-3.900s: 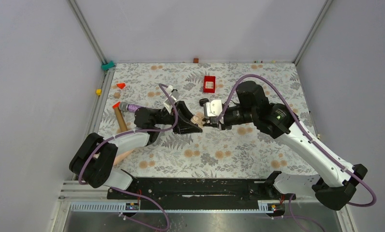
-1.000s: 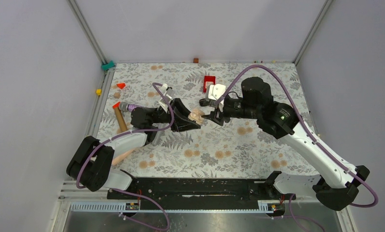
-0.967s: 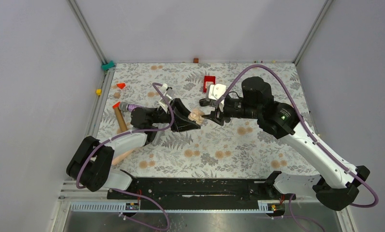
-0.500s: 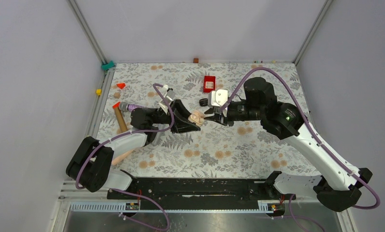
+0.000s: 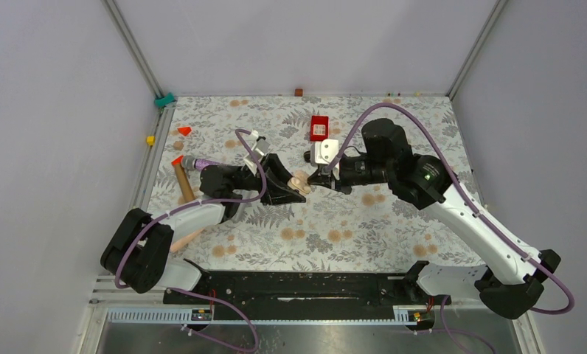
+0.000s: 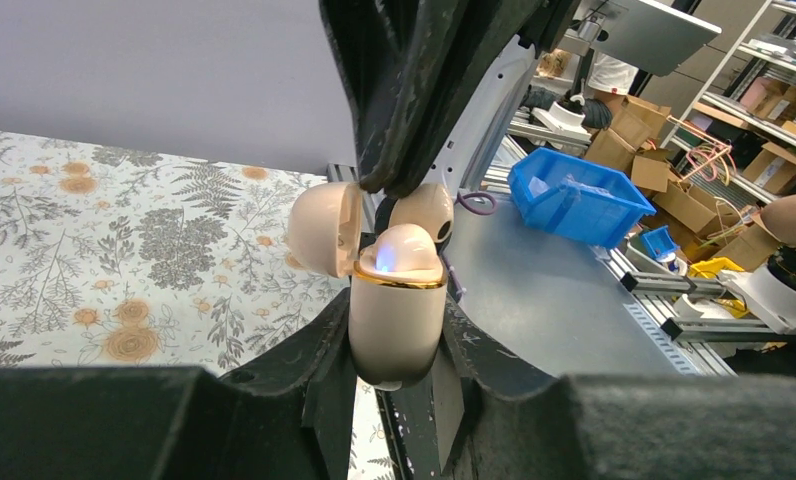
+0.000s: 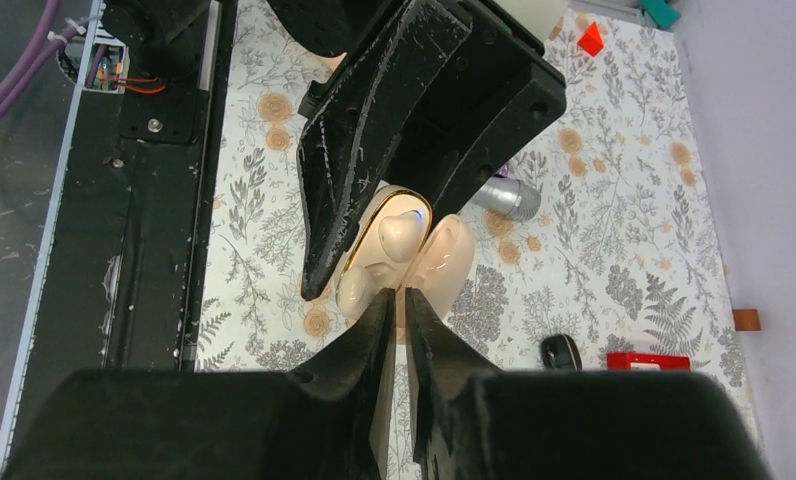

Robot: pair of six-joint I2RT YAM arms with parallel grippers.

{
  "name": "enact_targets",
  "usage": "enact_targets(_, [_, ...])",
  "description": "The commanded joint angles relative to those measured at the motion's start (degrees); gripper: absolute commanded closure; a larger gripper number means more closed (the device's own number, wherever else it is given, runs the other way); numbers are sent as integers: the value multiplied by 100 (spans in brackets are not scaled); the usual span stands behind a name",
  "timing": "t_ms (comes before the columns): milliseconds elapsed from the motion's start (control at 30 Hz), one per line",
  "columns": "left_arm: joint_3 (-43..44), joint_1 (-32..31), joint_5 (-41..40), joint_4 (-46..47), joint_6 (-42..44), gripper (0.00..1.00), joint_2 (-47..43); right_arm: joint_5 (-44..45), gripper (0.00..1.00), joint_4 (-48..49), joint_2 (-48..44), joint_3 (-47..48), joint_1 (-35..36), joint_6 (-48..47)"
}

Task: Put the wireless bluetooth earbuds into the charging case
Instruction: Place the earbud in the charging case.

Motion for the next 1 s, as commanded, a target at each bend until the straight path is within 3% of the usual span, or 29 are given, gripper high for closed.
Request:
enact_targets(0, [106, -27, 26, 397, -7, 99, -199, -176, 85, 126, 35, -89, 8, -50])
enact_targets(267, [112, -35, 33, 395, 2, 99, -184, 246, 83, 78, -31, 229, 17, 13])
enact_targets(567, [120, -60, 288, 390, 130, 100, -115, -144, 76, -1162, -274, 1105, 16, -609])
enact_targets(833, [179, -272, 812, 387, 236, 100, -50, -931, 56, -1597, -813, -48, 17, -2074])
enact_targets(967, [229, -413, 925, 384, 200, 100, -1, -1101, 55, -1485, -805, -212, 17, -2128])
